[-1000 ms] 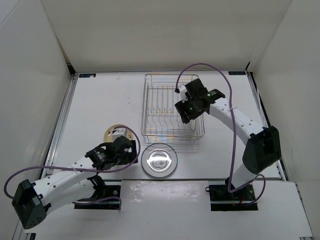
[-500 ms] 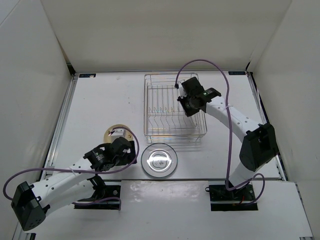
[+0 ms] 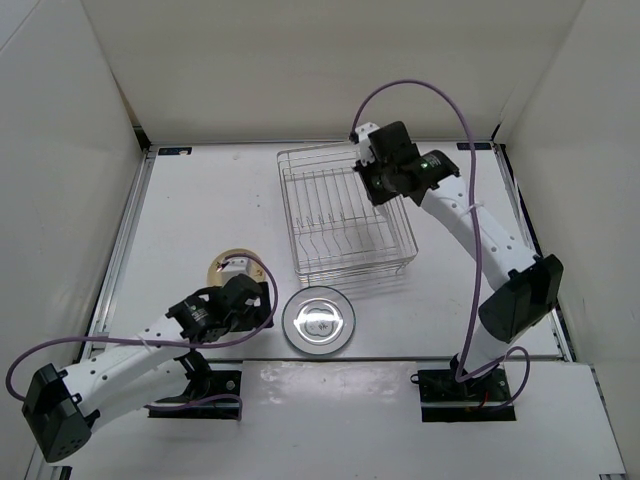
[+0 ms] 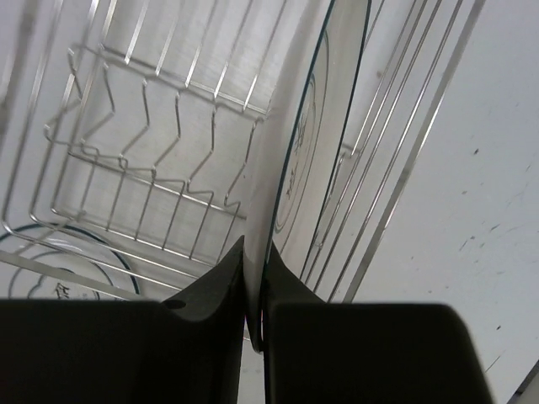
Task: Unload the plates from the dish rack
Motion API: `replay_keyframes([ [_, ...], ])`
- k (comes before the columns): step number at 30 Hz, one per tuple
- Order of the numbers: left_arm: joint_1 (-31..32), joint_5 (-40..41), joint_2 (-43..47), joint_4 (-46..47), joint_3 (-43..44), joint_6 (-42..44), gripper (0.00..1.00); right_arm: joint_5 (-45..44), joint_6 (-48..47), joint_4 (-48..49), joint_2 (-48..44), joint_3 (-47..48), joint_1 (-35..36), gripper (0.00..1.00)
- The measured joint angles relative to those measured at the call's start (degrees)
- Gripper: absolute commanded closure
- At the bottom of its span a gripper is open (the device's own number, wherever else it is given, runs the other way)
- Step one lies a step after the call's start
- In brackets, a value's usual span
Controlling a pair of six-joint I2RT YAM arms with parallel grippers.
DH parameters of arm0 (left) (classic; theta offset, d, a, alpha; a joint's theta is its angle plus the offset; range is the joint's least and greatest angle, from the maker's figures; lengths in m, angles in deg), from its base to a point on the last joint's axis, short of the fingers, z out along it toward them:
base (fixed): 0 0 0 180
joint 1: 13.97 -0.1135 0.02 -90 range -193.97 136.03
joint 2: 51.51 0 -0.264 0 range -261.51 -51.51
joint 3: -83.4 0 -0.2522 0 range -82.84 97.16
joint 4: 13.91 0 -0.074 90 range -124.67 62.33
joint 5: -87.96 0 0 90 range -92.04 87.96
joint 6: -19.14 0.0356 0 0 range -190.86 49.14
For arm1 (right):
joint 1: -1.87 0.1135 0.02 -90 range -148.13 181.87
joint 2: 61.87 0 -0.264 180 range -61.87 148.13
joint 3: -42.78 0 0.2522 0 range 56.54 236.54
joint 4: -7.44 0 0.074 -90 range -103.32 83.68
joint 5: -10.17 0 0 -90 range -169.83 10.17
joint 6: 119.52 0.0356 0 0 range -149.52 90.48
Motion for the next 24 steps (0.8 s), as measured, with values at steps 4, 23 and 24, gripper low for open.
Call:
replay_keyframes([
  [4,0.0,0.02,1.01,-0.46,0.0,-0.02,0.0,1.07,-1.16,-1.4,-1.25,5.64,0.2,1.0],
  [23,0.0,4.83,10.56,-10.27,0.26,-0.85,0.0,46.05,-15.26,-11.58,-29.92,-20.76,4.7,1.0],
  [24,0.0,5.4,11.37,-11.28,0.26,-1.05,0.0,45.99,-15.85,-11.85,-30.16,-21.81,5.57,1.0],
])
